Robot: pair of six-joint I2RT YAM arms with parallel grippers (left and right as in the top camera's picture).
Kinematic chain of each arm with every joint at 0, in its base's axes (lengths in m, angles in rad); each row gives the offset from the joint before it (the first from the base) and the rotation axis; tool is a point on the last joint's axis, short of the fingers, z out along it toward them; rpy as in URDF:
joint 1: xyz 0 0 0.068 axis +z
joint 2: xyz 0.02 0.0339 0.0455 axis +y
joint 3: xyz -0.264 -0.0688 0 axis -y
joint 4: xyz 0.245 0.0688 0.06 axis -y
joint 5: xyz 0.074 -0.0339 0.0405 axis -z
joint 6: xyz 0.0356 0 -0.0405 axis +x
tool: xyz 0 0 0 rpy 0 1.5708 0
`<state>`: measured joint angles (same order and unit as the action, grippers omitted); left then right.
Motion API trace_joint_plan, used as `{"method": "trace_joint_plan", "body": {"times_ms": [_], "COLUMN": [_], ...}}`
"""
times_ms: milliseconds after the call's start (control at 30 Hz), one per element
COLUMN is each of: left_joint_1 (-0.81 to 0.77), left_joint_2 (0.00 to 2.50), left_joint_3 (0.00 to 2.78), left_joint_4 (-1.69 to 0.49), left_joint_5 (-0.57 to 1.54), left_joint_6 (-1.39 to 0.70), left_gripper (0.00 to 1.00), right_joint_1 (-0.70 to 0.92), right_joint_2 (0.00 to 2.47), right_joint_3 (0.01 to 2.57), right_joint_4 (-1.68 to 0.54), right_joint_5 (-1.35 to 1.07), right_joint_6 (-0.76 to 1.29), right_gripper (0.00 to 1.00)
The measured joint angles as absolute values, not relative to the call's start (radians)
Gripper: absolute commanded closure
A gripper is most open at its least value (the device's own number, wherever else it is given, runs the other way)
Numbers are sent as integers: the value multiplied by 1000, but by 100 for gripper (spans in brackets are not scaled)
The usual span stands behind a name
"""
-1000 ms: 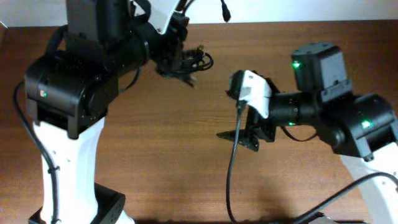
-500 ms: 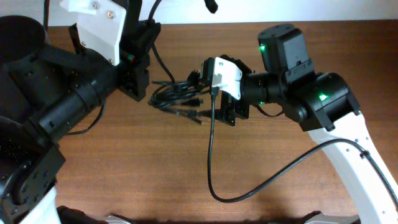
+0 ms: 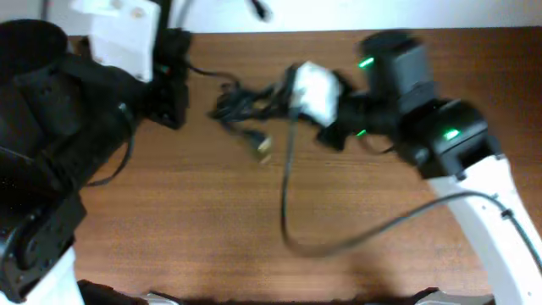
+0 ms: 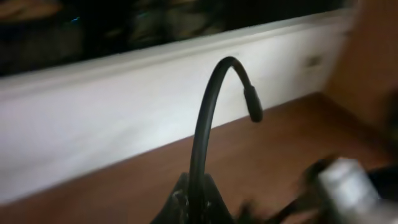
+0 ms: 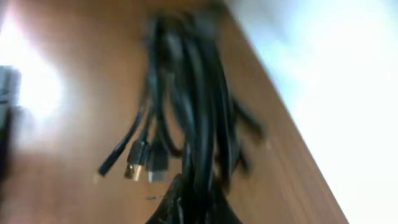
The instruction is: Untangle cables
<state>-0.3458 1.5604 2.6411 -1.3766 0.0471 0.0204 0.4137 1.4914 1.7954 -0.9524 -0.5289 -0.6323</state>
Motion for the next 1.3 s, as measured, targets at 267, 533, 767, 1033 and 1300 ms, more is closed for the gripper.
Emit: {"method": "trace_joint_plan", "body": {"times_ms": [267, 533, 767, 1033, 1300], "left_joint_1": [209, 156, -150, -320, -386], "left_joint_2": [1463, 1580, 1798, 1966, 1999], "left_joint_3": [2638, 2623, 2621, 2593, 2584], "left_joint_4": [-1448, -1418, -1426, -1518, -1518], "left_joint_5": [-112, 317, 415, 362, 297], "left_joint_6": [-39, -19, 19, 115, 143], "left_gripper": [100, 100, 100, 1, 1], "right_joint_1": [-320, -133, 96, 96, 96], "right_joint_2": [1473, 1471, 1350, 1147, 1178], "right_joint_3": [1800, 1800, 1800, 1802, 1803], "right_joint_4": [-1012, -1072, -1074, -1042, -1122], "right_joint_5": [-530, -572, -464, -286, -277], "right_joint_6": [-381, -339, -334, -262, -260], "right_gripper": [96, 96, 96, 1, 1]}}
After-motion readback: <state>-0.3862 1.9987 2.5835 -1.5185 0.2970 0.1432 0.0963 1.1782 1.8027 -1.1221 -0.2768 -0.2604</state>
